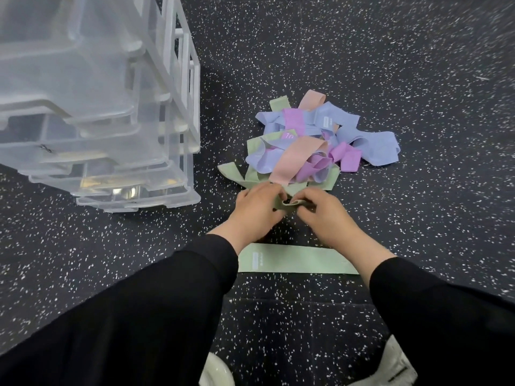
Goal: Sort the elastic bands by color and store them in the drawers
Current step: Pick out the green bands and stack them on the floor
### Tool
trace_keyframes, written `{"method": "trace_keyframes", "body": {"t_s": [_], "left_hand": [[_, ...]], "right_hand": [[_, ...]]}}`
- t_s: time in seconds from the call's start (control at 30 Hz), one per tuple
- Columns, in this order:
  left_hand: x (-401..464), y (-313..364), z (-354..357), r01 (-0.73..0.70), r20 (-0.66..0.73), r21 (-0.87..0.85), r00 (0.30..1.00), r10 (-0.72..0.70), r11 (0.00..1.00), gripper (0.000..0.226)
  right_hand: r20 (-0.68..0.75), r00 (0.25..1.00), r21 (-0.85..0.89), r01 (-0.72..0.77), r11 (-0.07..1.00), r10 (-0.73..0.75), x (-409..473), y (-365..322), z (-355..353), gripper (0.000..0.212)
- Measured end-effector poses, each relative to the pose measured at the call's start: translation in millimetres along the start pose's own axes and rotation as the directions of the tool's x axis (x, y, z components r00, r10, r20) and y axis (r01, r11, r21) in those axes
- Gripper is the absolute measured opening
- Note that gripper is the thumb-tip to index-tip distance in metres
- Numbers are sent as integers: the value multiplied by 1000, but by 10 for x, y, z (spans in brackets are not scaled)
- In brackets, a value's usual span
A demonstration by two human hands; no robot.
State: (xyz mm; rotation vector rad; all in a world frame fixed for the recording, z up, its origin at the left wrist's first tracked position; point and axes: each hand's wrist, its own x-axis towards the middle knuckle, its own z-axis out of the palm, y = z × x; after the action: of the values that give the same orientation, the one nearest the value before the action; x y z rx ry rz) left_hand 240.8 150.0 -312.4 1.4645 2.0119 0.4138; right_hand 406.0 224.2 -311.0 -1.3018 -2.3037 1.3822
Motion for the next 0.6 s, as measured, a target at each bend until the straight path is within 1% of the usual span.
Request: {"method": "trace_keyframes", "body": {"t_s": [0.1, 0.13, 0.2, 0.23, 0.27, 0.3, 0.37, 0.43, 0.53, 0.6], "left_hand": [[-14, 112, -161, 37, 5, -83, 999, -37, 996, 24], [-13, 127, -201, 50, 0, -76, 999, -50, 996, 22], [-22, 121, -249, 68, 2, 16, 998, -68, 998, 19], [-41, 113, -268, 80, 15, 21, 997, -81, 997, 24], [-71, 98, -282, 99, 39, -37, 994, -98, 994, 28], [-108, 87, -299, 115, 60, -144, 992, -107, 983, 27], [-220, 90, -346, 114, 66, -325, 993, -98, 939, 18], [-337, 87, -382, 103, 67, -392, 994, -84, 914, 8], [-446, 34, -423, 150, 137, -395, 985, -104, 906, 11], [-519, -36, -455, 205, 209, -299, 967, -145, 932, 15]], "right_hand": [[-74, 997, 90, -17, 996, 24, -39, -157, -149, 19], [-111, 993, 116, -22, 993, 35, -47, -220, -213, 17], [-195, 980, 175, -14, 985, 49, -60, -340, -343, 15], [-228, 972, 208, -1, 978, 49, -75, -395, -404, 15], [-249, 967, 250, 9, 968, 55, -97, -447, -455, 15], [-262, 963, 295, 15, 955, 66, -125, -491, -499, 15], [-281, 955, 364, 17, 931, 92, -180, -533, -566, 14], [-312, 941, 418, 11, 908, 133, -228, -531, -622, 15], [-356, 906, 574, 17, 818, 231, -287, -468, -709, 16], [-375, 879, 634, 13, 773, 293, -344, -396, -788, 17]]}}
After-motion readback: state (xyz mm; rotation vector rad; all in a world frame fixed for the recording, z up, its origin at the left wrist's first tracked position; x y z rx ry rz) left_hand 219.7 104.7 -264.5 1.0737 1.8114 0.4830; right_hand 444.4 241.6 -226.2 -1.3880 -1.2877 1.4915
